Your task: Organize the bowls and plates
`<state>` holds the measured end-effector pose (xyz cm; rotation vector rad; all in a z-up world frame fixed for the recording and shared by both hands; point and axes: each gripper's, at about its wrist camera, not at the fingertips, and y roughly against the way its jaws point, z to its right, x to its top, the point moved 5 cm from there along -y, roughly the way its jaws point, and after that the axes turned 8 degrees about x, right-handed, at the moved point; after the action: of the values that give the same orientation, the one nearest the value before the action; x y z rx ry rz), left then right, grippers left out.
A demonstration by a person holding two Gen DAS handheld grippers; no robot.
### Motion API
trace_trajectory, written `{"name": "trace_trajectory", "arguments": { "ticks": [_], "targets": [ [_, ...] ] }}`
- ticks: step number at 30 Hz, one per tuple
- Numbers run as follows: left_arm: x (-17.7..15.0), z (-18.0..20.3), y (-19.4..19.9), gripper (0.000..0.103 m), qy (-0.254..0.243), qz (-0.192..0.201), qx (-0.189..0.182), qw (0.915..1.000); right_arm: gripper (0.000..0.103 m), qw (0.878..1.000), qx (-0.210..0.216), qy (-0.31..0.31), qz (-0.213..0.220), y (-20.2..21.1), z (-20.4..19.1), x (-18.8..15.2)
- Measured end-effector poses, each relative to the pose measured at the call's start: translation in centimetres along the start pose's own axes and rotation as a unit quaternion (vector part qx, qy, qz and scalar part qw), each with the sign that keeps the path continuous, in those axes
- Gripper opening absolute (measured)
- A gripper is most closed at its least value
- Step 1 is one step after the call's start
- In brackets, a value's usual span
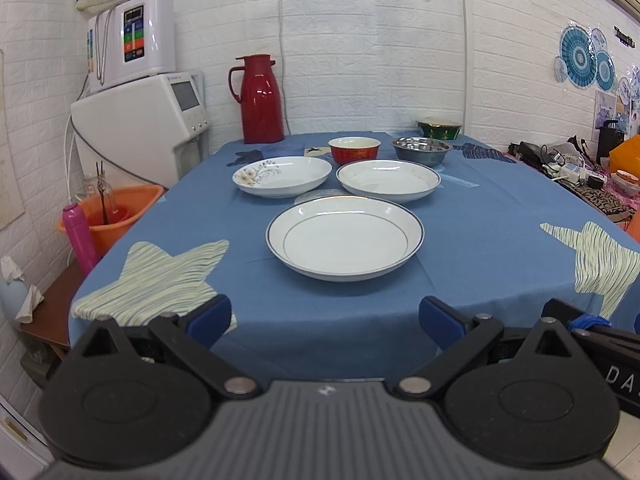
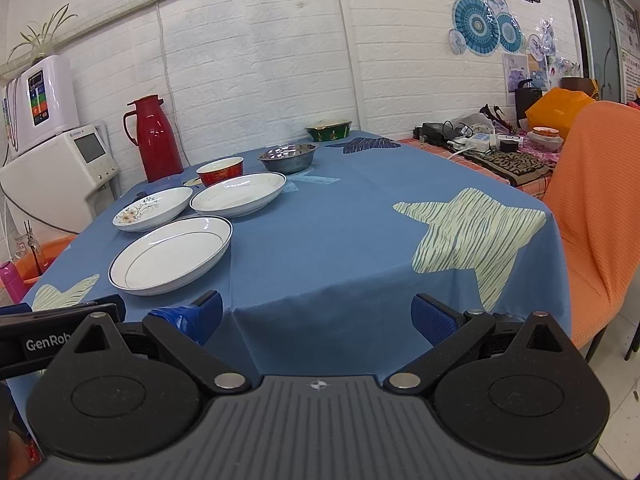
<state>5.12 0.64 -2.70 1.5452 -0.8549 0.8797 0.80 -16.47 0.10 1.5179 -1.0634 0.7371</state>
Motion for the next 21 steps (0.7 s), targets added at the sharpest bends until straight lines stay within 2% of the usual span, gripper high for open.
{"name": "trace_trajectory", "arguments": {
  "ticks": [21],
  "targets": [
    [-0.25,-0.23,-0.38,0.099,0.006,-0.007,0.002,1.0,0.089,1.0,0.004,0.0,-0.01,-0.19,-0.35,-0.38]
  ]
}}
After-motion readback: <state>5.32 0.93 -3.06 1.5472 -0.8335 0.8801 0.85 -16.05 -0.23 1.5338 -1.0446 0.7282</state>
